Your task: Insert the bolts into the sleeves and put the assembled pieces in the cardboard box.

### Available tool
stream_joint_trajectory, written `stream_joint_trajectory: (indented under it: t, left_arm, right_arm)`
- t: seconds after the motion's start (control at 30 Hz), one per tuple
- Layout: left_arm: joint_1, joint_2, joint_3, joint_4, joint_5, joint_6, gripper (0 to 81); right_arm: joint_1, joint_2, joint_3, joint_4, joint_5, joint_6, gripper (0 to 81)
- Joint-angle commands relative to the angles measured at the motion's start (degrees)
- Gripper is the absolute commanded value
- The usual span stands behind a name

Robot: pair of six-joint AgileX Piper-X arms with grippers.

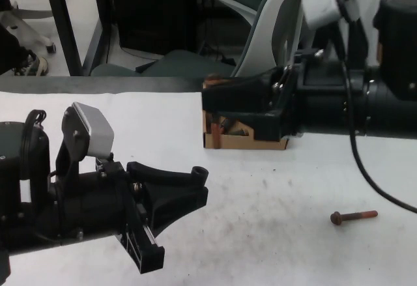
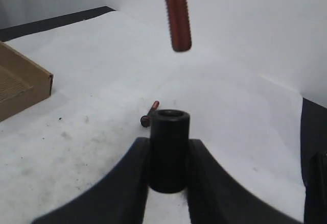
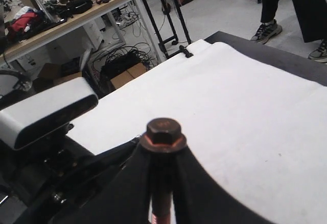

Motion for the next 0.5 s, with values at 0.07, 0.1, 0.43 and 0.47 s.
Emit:
stream_joint_trajectory:
  t: [0.07,0.1,0.43,0.47]
  left_arm:
    - [-0.22,-0.21,-0.16,-4.53,3.15,-1.17,0.8]
    - [-0.22,-0.21,-0.16,-4.99,3.15,-1.48,0.8]
    - [-0.22,-0.21,-0.16,-6.81,3.15,-3.31,0.8]
    - [-0.22,-0.21,-0.16,-6.81,3.15,-3.31,0.8]
  right_arm:
    - [1.60,0.14,-0.90,-0.81,-0.16,-0.44,0.2]
    - [1.59,0.14,-0.90,-0.81,-0.18,-0.44,0.2]
    - [2.17,0.28,-0.90,-0.81,-0.16,-0.44,0.2]
    - [2.17,0.28,-0.90,-0.81,-0.16,-0.44,0.2]
